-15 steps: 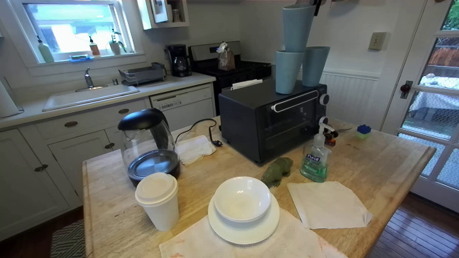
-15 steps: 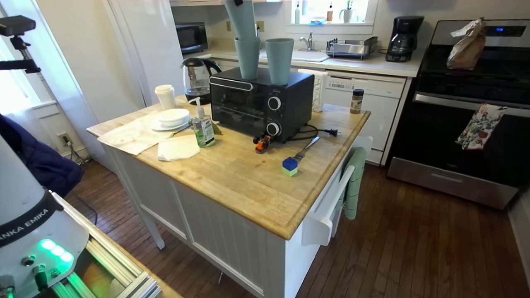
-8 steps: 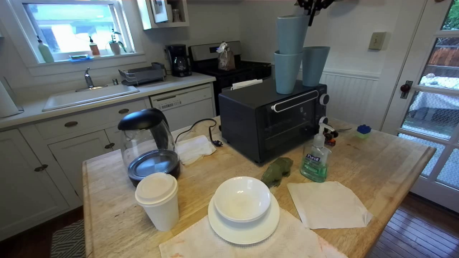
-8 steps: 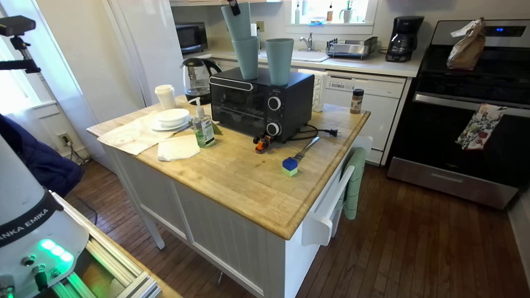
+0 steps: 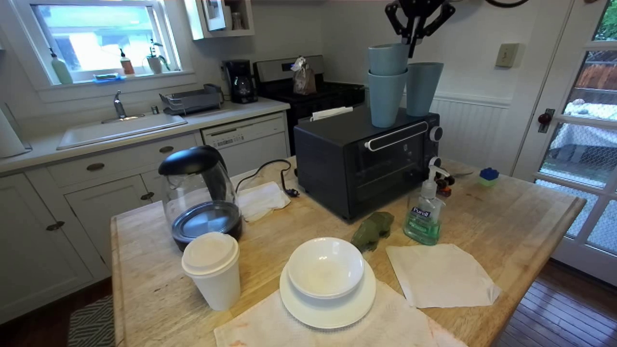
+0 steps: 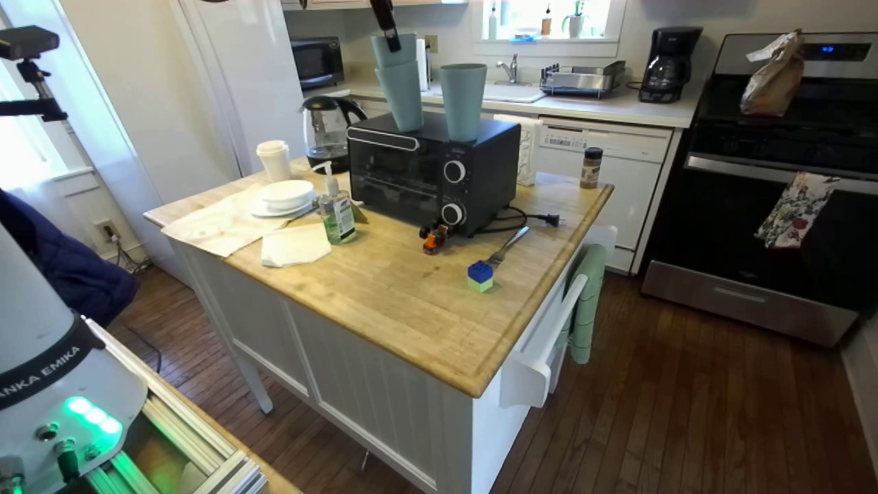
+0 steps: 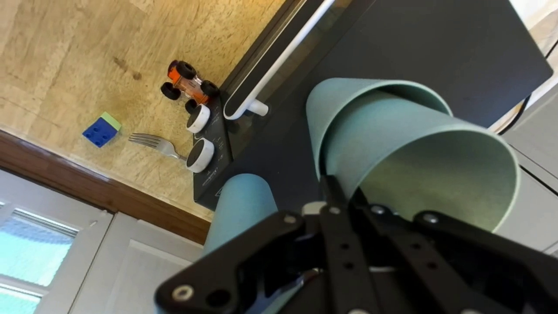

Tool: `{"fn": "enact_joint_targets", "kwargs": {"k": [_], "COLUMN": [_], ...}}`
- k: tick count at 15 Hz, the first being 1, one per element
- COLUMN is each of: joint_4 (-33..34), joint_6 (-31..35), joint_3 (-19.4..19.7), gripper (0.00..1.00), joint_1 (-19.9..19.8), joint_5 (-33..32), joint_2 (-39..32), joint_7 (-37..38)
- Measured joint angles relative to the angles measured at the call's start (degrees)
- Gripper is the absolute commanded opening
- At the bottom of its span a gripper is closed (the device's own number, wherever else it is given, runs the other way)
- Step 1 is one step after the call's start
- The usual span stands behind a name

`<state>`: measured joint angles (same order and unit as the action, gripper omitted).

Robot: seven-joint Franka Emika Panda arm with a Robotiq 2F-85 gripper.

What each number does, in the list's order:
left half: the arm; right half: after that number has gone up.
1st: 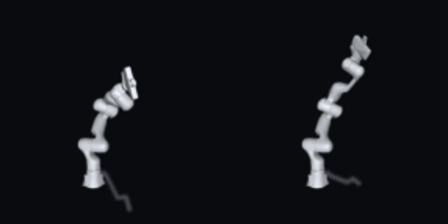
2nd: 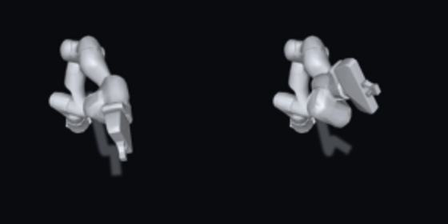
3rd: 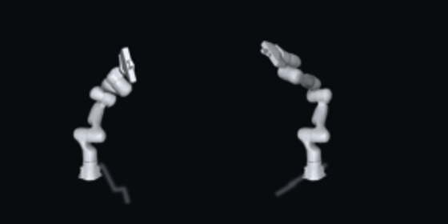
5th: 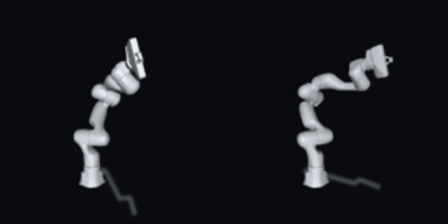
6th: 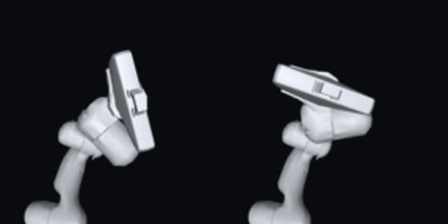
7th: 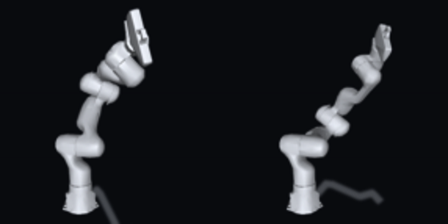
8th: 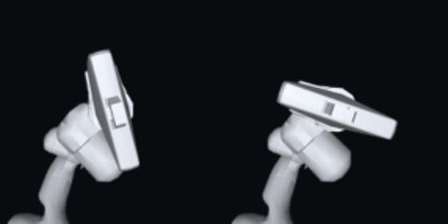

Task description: Pick up the light blue cup on the left and put it in the middle light blue cup, pick up the light blue cup on the right and put it in the stacked light blue cup on the left

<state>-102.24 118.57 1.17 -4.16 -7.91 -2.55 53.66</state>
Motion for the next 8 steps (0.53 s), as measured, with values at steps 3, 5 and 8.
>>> {"fn": "enact_joint_targets", "kwargs": {"k": [3,5,8], "joint_4": [0.7,1.1,1.6], "joint_6": [0.0,0.0,1.0], "joint_3": [0.4,0.6,0.9], "gripper": [0.35,0.49,0.69], "joint_1": [0.0,0.0,0.0], "joint_5": [0.0,0.0,0.0], "joint_2": [-1.2,-1.6,-1.7], "joint_7": [0.0,0.0,0.0]}}
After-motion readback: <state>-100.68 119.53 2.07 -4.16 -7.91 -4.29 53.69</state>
